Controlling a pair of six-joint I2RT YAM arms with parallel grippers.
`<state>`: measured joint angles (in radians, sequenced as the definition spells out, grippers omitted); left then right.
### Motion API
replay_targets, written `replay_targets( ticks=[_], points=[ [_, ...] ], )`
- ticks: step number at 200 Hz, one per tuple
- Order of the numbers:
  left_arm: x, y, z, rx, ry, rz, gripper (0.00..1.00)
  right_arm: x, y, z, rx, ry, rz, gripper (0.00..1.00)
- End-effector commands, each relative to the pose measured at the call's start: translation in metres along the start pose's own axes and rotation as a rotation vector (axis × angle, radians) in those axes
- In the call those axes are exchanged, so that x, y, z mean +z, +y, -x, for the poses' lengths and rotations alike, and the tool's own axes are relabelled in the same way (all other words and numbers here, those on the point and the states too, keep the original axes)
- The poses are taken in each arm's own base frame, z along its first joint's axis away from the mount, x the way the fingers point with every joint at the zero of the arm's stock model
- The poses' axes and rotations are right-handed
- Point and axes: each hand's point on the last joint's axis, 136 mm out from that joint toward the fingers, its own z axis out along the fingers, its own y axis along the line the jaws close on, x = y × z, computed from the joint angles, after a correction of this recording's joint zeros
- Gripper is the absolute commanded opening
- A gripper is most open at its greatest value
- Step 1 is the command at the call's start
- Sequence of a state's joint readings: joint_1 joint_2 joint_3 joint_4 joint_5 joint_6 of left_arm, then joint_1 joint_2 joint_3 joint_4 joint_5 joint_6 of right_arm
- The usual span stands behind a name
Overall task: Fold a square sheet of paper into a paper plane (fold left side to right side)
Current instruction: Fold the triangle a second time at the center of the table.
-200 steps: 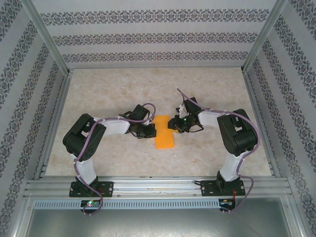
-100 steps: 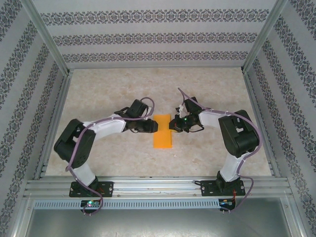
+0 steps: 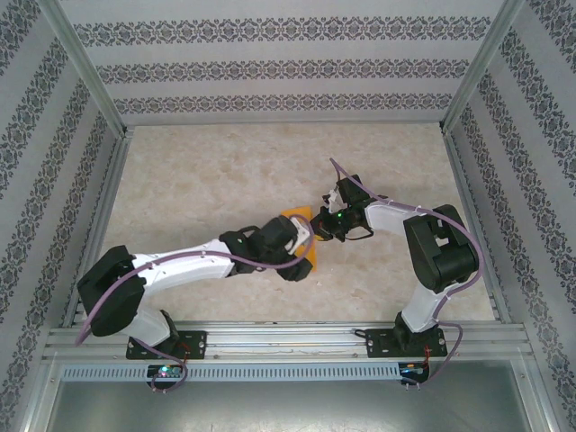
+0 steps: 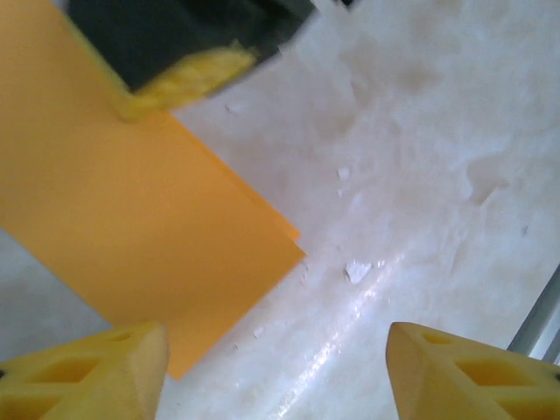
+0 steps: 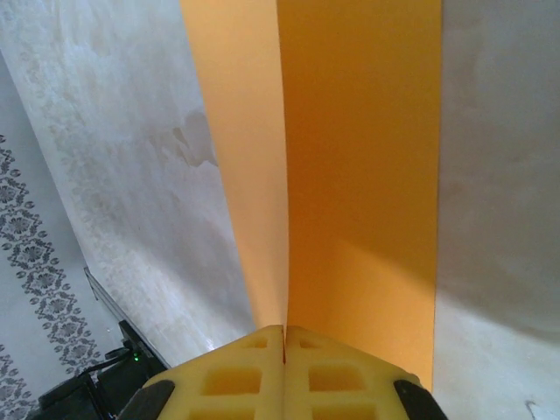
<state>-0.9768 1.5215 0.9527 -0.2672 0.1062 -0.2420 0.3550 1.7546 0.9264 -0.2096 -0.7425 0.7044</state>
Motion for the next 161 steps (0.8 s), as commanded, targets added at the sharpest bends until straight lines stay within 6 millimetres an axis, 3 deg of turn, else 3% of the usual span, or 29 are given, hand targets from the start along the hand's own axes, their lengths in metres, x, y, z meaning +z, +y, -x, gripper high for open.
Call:
replay_targets(
  ticks=[1, 89, 112, 161],
  points=[
    [0.009, 0.008, -0.007, 0.113, 0.053, 0.149, 0.71, -0.004, -0.001, -0.003, 0.022, 0.003, -0.004, 0.0],
    [0.044, 0.017, -0.01, 0.27, 0.194, 0.393, 0.72, -0.001, -0.005, -0.003, 0.026, 0.006, -0.015, 0.0],
    [0.046, 0.017, -0.009, 0.27, 0.193, 0.396, 0.61, 0.0, -0.006, -0.003, 0.026, 0.007, -0.018, 0.0],
    [0.04, 0.013, -0.003, 0.251, 0.159, 0.38, 0.24, 0.0, -0.007, 0.0, 0.017, 0.008, -0.034, 0.03]
  ],
)
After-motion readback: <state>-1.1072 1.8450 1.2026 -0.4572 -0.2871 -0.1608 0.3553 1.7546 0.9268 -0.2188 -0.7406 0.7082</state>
